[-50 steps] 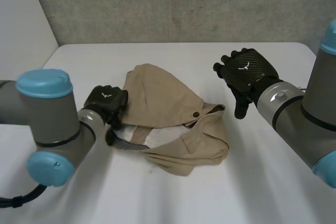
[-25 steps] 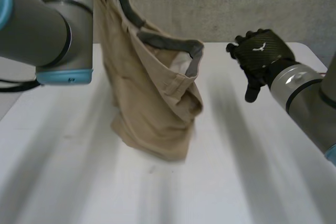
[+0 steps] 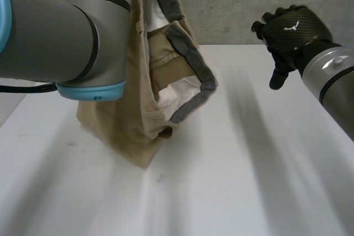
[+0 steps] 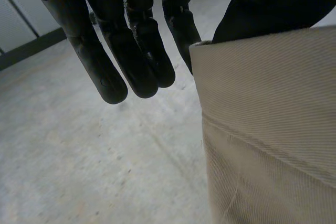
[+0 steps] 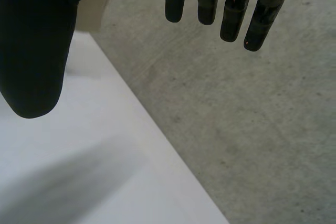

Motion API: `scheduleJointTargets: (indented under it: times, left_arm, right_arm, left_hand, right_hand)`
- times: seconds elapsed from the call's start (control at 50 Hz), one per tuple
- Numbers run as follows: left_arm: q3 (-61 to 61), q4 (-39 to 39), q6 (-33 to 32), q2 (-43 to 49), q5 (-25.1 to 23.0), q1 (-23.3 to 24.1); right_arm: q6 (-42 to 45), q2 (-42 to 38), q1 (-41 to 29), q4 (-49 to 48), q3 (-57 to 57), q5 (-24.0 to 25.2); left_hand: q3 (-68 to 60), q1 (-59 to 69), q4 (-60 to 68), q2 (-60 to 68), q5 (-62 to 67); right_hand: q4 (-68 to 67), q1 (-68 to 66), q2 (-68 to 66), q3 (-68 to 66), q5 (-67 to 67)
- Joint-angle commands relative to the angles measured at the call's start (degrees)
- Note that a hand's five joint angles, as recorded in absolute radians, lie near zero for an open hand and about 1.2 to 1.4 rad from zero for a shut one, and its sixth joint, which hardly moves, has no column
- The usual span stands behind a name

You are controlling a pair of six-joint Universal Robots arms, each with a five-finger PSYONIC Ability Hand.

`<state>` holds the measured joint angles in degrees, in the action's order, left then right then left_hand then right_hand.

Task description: Fold the shorts.

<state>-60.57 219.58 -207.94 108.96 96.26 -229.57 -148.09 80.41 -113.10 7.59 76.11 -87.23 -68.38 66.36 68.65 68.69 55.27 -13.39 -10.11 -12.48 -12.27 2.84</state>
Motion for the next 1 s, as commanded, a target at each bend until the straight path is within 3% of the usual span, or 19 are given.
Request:
scheduleJointTargets:
  times: [0.02,0.08,0.16,0.26,0.34,0.38,0.48,0.68,0.86,1.0]
  left_arm:
    - [-0.3,0.2,0.0,7.6,-4.4,5.9]
    - [0.1,0.4,-0.2,12.6,-4.9,7.3]
    - [2.1,1.6,-1.1,20.7,-4.9,7.6]
    - [11.0,2.5,-4.0,31.7,-5.4,7.2]
    - [13.3,3.1,-3.9,33.2,-8.8,7.1]
    - [13.5,3.6,-3.9,33.0,-10.2,7.1]
    - [12.2,6.7,-3.8,30.0,-10.5,7.4]
    - [-3.8,6.0,-2.6,14.5,-6.7,1.9]
    - [-16.7,-0.4,7.1,2.1,-6.7,-5.8]
    - [-15.2,-5.4,11.2,1.4,-7.8,-8.1]
  right_arm:
    - [0.1,3.1,2.5,0.1,-0.5,-0.1]
    - [0.2,4.1,4.4,0.1,-0.7,-0.1]
    - [0.2,4.9,7.4,0.3,-1.1,-0.1]
    - [0.2,5.9,9.0,0.4,-1.1,-0.1]
    - [0.2,6.3,9.0,0.4,-1.1,-0.1]
    - [0.2,6.3,9.0,0.4,-1.1,-0.1]
    - [0.2,6.5,8.9,0.5,-0.4,0.4]
    - [0.3,6.6,6.1,5.0,1.8,2.0]
    - [0.4,8.5,-0.7,9.3,4.4,3.1]
    - [0.4,9.2,-3.0,8.5,4.6,2.7]
  left_hand:
    - [-11.6,13.6,11.3,11.3,14.7]
    - [-11.6,13.6,11.3,11.3,14.7]
    - [7.5,-5.5,-7.8,-7.8,-4.4]
    - [14.1,-12.0,-14.3,-14.4,-10.9]
    - [41.2,-39.2,-41.5,-41.6,-38.1]
    - [46.0,-44.0,-46.3,-46.3,-42.9]
    - [57.2,-55.1,-57.4,-57.5,-54.0]
    - [57.2,-55.1,-57.4,-57.5,-54.0]
    - [57.2,-55.1,-57.4,-57.5,-54.0]
    - [54.5,-52.4,-54.7,-54.8,-51.4]
  right_hand:
    - [3.4,0.1,2.5,2.3,-2.8]
    - [3.4,0.1,2.5,2.3,-2.8]
    - [3.4,0.1,2.5,2.3,-2.8]
    - [3.4,0.1,2.5,2.3,-2.8]
    - [3.4,0.1,2.5,2.3,-2.8]
    - [3.4,0.1,2.5,2.3,-2.8]
    - [3.4,0.1,2.5,2.3,-2.8]
    - [3.4,0.1,2.5,2.3,-2.8]
    - [3.4,0.1,2.5,2.3,-2.8]
    - [3.4,0.1,2.5,2.3,-2.8]
